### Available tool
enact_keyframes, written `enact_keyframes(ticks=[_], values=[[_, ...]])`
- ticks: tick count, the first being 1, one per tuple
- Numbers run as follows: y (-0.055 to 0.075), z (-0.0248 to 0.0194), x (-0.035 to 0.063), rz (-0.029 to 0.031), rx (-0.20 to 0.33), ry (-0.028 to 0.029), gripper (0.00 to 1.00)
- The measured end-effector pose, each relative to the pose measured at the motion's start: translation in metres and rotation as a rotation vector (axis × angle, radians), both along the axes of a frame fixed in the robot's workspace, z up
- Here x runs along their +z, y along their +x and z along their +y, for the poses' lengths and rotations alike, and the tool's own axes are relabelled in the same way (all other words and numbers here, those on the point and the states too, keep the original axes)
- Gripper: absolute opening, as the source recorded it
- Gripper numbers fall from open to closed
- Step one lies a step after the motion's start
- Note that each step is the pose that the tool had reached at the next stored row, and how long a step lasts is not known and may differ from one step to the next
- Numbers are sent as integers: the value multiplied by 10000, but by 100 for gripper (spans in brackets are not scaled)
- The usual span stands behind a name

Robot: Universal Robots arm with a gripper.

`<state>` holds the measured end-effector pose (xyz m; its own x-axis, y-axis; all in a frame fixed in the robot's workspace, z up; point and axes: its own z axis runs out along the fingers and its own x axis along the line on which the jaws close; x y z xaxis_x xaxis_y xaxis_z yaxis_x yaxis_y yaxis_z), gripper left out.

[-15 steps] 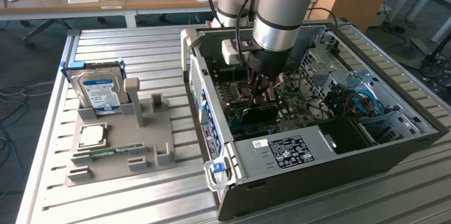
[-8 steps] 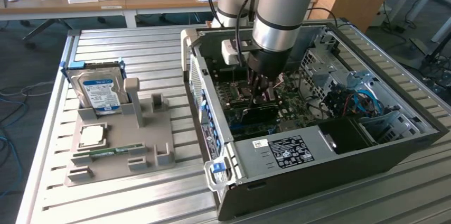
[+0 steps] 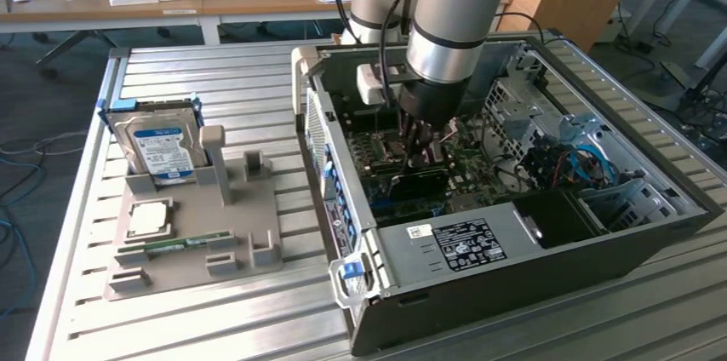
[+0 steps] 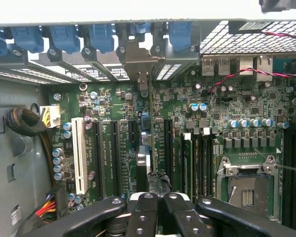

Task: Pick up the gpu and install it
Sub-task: 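Press down on the gpu until it lock into place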

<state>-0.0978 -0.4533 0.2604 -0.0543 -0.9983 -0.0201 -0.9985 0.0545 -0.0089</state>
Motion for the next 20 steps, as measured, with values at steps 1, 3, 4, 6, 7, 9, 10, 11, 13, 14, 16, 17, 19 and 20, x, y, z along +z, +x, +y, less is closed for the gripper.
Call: enact_keyframes(ticks=[1, 3, 4, 6, 7, 9, 10, 11, 13, 14, 16, 17, 19, 20], values=[[-1, 0, -1, 0, -1, 1, 11], [-1, 0, -2, -1, 0, -1, 11], [-2, 0, -2, 0, 0, -1, 11], [-2, 0, -2, 0, 0, 0, 11], [-2, 0, -3, 0, 0, 1, 11], [-2, 1, 2, -3, -1, 8, 11], [-1, 2, 10, -7, -1, 17, 11], [-1, 2, 25, -10, -2, 23, 11], [-2, 0, 72, -1, -2, 2, 11], [-2, 0, 92, -3, -1, 3, 11], [-2, 0, 141, -2, -1, 1, 11], [-2, 0, 165, -3, 0, 1, 11], [-1, 0, 219, -4, 0, 2, 11], [-1, 0, 253, -3, 0, 1, 11]])
